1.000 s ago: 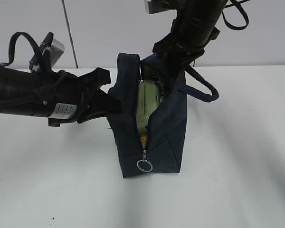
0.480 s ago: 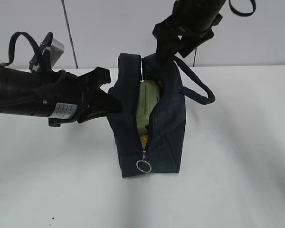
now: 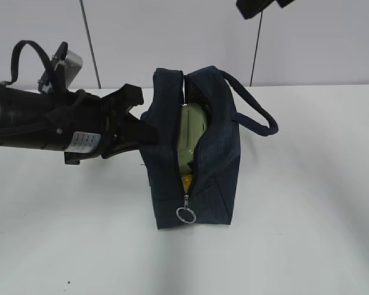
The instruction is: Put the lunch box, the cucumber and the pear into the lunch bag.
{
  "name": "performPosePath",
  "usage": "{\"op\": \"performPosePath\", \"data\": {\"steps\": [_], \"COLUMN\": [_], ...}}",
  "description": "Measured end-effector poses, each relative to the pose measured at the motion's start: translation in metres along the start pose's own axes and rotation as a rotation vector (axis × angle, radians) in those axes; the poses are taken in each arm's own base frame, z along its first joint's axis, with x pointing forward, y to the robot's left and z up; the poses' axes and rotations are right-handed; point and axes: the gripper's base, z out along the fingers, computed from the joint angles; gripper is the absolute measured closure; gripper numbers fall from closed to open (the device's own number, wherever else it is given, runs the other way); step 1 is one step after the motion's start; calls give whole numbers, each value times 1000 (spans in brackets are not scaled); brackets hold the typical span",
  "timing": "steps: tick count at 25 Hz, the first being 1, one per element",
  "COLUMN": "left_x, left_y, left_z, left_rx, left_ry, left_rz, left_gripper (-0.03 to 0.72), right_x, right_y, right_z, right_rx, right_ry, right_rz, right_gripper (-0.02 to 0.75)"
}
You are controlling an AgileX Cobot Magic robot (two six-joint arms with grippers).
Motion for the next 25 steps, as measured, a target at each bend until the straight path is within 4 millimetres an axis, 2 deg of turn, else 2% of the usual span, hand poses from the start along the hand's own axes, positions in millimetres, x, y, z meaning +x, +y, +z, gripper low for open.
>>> {"op": "performPosePath", "data": {"steps": [5, 11, 14, 19, 22, 25], "left_x": [0, 0, 0, 0, 0, 0], "left_y": [0, 0, 0, 0, 0, 0], "left_z": [0, 0, 0, 0, 0, 0], "left_rx": [2, 2, 2, 2, 2, 2], "left_ry": [0, 0, 0, 0, 1, 1], "left_rz": [-4, -4, -3, -3, -3, -3], "left_gripper": [706, 706, 706, 706, 706, 706], "right_x": [45, 110, 140, 180, 190, 188], "right_y": [22, 44, 47, 48, 44, 37], "right_z": [-32, -38, -26, 17, 38, 57], "right_rx": [-58, -123, -107, -103, -82, -62], "right_ry": [4, -10, -24, 21, 12, 4], "right_rz": [22, 91, 183, 288, 329, 356], "right_gripper": [225, 226, 226, 237, 281, 362]}}
